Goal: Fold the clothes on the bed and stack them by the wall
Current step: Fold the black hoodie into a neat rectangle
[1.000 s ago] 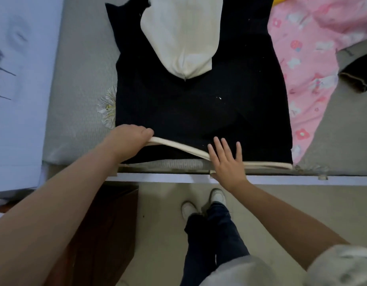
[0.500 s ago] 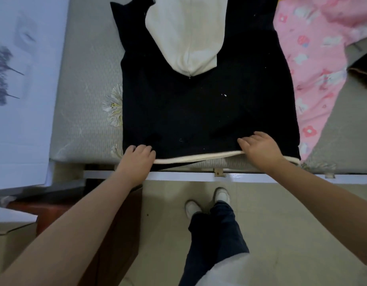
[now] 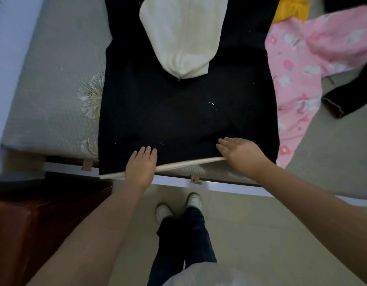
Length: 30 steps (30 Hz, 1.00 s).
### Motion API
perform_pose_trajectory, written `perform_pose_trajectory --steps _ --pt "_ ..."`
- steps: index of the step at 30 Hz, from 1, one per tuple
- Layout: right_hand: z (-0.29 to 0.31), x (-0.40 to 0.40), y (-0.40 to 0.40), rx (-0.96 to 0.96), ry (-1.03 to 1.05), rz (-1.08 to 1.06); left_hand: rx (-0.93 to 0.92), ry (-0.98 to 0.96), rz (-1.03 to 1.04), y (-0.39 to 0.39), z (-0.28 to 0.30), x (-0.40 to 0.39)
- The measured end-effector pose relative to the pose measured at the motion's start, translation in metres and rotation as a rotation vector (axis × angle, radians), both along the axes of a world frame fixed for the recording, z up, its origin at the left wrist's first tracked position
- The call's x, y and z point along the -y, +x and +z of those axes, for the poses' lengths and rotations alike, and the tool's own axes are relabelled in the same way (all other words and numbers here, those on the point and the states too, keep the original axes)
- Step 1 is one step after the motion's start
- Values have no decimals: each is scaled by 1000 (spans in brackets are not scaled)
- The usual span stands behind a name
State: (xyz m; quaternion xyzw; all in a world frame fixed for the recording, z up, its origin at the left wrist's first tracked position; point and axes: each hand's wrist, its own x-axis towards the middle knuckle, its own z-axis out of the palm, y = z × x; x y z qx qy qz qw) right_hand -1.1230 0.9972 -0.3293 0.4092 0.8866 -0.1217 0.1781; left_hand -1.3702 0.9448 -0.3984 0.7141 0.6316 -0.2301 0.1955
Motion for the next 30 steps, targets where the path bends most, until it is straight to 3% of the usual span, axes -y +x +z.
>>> perform_pose_trajectory --steps 6,12,17,19,23,30 --pt "3 32 8 209 -275 -114 80 21 -187 -32 22 11" --pt "30 62 10 28 -599 -368 227 -378 -56 -23 62 41" --pt "65 70 11 112 -863 -408 329 -695 -34 -25 110 52" --pt "78 58 16 68 -841 -458 299 -603 -62 -28 127 38" --pt "109 6 14 -83 -570 -461 185 -122 -39 -43 155 -10" --pt "131 -112 -2 49 88 -193 37 398 15 -45 177 -105"
